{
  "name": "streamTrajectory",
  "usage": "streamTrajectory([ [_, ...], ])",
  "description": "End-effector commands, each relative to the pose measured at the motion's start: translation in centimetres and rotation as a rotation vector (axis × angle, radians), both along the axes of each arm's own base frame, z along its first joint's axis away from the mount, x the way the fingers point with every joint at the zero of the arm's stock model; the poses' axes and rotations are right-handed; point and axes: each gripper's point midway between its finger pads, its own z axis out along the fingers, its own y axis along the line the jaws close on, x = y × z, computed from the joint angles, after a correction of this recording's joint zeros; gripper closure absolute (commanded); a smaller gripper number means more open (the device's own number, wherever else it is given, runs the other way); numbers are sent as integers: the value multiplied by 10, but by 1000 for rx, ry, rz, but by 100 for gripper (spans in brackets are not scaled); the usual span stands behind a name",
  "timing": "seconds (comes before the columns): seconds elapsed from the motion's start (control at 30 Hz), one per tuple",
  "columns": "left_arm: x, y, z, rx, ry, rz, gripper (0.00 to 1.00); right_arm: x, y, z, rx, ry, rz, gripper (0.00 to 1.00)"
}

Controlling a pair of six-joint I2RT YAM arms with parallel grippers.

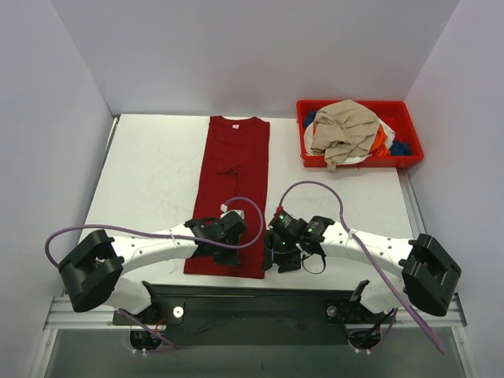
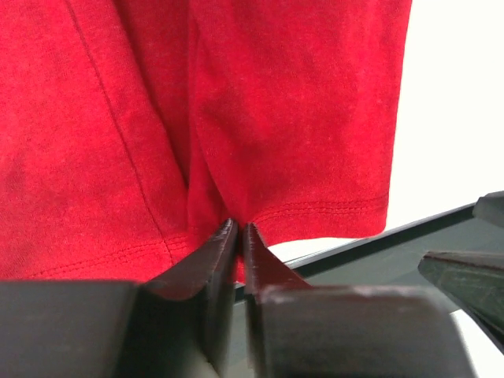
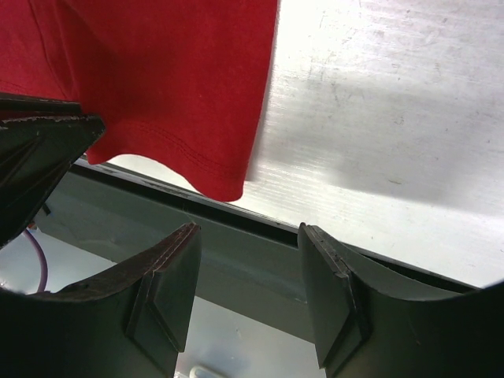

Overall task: Fold and stack the t-shirts
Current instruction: Grab the bottom of the folded rectangular tshirt with both arms

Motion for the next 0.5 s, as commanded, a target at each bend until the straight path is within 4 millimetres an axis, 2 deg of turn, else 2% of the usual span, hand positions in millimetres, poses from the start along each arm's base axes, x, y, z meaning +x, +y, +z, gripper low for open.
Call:
streamTrajectory([
  [0.0,2,-15,7,-67,-15,-21,88,-2,-7,2,-15,-16,-19,48],
  [0.07,1,-19,11,-89,-9,-19,98,-2,-5,2,-14,-23,-16,48],
  [0.1,2,-19,13,-96,-13,-13,100,-2,-5,2,-18,-23,-14,48],
  [0.27,1,-22,33,-178,-8,14,100,-3,2,0,-15,-32,1,48],
  [0.47,0,-6,41,-288,32,102,100,-1,12,-3,3,-28,-14,48],
])
